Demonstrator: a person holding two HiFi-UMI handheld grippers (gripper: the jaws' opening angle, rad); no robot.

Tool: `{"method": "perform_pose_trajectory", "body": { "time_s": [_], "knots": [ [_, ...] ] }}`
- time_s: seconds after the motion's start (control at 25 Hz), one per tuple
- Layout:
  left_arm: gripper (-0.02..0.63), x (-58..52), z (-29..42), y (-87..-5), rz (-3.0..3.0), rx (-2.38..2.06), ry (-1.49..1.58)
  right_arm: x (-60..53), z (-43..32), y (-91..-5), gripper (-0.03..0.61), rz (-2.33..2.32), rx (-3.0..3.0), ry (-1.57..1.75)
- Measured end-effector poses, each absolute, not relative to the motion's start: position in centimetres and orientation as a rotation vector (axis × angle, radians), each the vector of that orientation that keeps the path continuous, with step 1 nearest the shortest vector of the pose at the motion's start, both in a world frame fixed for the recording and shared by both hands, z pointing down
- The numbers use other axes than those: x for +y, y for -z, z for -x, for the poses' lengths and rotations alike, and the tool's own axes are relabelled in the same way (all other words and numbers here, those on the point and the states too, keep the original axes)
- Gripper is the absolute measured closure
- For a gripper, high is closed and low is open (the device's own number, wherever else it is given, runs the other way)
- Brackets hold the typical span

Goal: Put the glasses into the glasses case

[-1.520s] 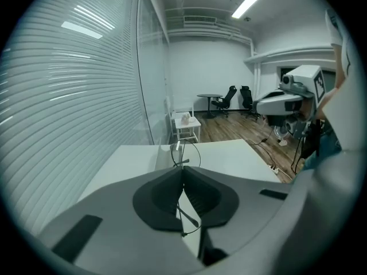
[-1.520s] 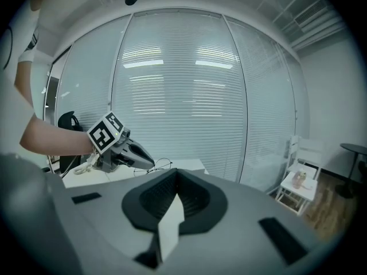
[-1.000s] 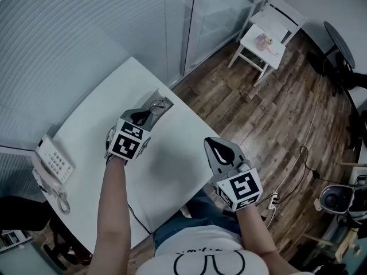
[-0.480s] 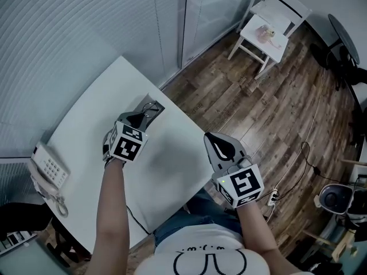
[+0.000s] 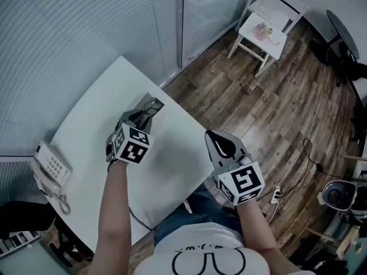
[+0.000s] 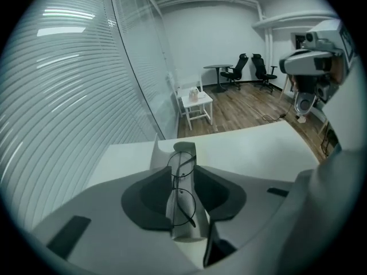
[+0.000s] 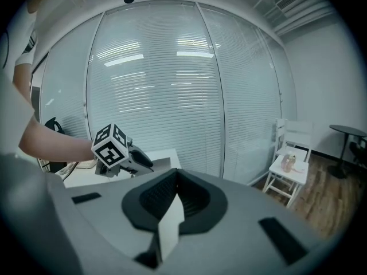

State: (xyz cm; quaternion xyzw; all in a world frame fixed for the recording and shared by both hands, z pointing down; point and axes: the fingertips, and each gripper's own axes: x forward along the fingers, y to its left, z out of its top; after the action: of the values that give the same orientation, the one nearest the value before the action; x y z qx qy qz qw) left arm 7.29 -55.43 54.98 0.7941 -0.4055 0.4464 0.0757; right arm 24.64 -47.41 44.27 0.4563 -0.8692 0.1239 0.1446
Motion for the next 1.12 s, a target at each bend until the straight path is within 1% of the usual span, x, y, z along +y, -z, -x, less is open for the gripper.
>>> {"method": "perform_pose_trajectory", "body": {
  "time_s": [0.12, 0.36, 0.44, 0.52, 0.56, 0.6, 0.84, 1.12],
  "knots": [
    [0.476, -54.6, -7.3, -52.7, -2.416, -1.263, -1.285, -46.6, -24.6, -43.0, 0.568, -1.34, -2.521, -0.34],
    [0.476, -51.5, -5.3, -48.4, -2.479, -1.383, -1.057, -44.0, -22.6, -40.8, 0.568, -1.378, -2.552, -0.268],
    [0.486, -50.0, -4.4, -46.7, -2.497, -1.428, -0.974, -42.6, -21.9, -39.8, 0.568, -1.387, -2.561, -0.238],
    [0.522, -48.2, -3.3, -44.8, -2.491, -1.49, -0.902, -40.9, -21.3, -38.6, 0.568, -1.401, -2.569, -0.208],
    [0.575, -47.3, -2.6, -44.0, -2.484, -1.523, -0.868, -40.0, -21.0, -38.0, 0.568, -1.411, -2.573, -0.194],
    [0.597, -46.4, -1.9, -43.3, -2.48, -1.55, -0.832, -39.1, -20.6, -37.5, 0.568, -1.423, -2.576, -0.18],
    [0.597, -40.8, 1.8, -39.3, -2.517, -1.646, -0.6, -33.2, -18.1, -34.3, 0.568, -1.511, -2.575, -0.074],
    [0.598, -34.3, 3.6, -34.4, -2.624, -1.674, -0.376, -27.0, -15.7, -30.0, 0.568, -1.612, -2.537, 0.111]
  ]
}}
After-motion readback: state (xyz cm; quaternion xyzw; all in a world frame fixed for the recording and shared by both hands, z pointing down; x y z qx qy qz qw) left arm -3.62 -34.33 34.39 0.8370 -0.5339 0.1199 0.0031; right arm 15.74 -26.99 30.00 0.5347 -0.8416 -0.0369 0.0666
